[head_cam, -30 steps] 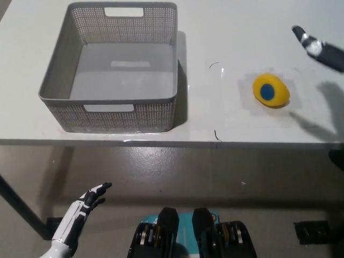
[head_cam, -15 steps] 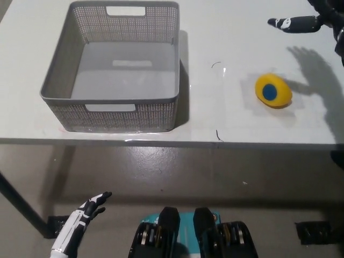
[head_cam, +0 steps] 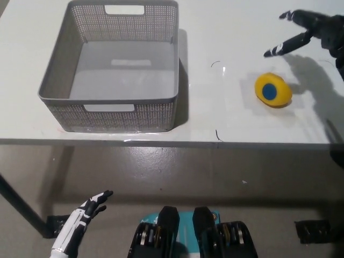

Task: Use the right hand to pick up a yellow duck toy and place it into a container on the left hand side

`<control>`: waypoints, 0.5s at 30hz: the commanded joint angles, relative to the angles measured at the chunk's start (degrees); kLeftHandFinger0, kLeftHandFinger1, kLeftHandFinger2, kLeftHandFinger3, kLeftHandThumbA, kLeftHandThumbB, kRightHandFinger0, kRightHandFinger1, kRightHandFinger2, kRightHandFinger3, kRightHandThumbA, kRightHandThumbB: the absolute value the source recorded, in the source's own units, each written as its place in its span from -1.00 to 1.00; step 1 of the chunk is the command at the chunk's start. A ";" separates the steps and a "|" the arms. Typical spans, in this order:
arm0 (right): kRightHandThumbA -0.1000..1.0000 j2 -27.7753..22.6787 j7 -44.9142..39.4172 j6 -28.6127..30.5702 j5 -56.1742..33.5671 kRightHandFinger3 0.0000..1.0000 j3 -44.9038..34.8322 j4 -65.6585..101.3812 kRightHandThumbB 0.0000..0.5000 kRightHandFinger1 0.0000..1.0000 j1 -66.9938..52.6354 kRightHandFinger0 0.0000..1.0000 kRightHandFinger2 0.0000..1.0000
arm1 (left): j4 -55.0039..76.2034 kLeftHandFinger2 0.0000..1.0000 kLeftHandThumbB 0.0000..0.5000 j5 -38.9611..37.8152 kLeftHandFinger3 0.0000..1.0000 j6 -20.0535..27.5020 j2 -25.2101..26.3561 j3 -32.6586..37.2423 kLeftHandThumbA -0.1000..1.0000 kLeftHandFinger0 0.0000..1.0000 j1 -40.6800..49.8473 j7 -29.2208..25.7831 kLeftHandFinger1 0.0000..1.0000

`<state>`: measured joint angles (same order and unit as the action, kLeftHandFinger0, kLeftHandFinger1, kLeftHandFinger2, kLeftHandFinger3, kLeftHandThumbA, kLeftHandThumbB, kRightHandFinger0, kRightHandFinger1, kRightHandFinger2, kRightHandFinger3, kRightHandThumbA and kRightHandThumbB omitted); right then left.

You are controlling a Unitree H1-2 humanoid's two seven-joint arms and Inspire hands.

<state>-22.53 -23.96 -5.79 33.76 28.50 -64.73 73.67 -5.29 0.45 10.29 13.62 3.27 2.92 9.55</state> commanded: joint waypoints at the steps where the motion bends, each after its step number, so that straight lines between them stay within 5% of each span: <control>1: 1.00 -0.91 -3.02 -1.45 0.22 1.00 0.41 -0.07 1.00 1.00 4.07 1.00 1.00 | 1.72 1.00 0.19 0.28 1.00 2.04 0.92 -0.31 1.00 1.00 0.07 0.53 1.00; 15: 1.00 -0.21 -4.36 0.74 -0.09 1.00 1.37 -2.68 1.00 1.00 1.48 1.00 1.00 | 1.28 1.00 0.22 0.52 1.00 2.62 0.76 0.12 1.00 1.00 1.28 0.77 1.00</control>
<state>-22.42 -27.33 -6.21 33.76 29.64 -66.92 73.41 -5.32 0.65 10.37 13.61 3.36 3.40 9.67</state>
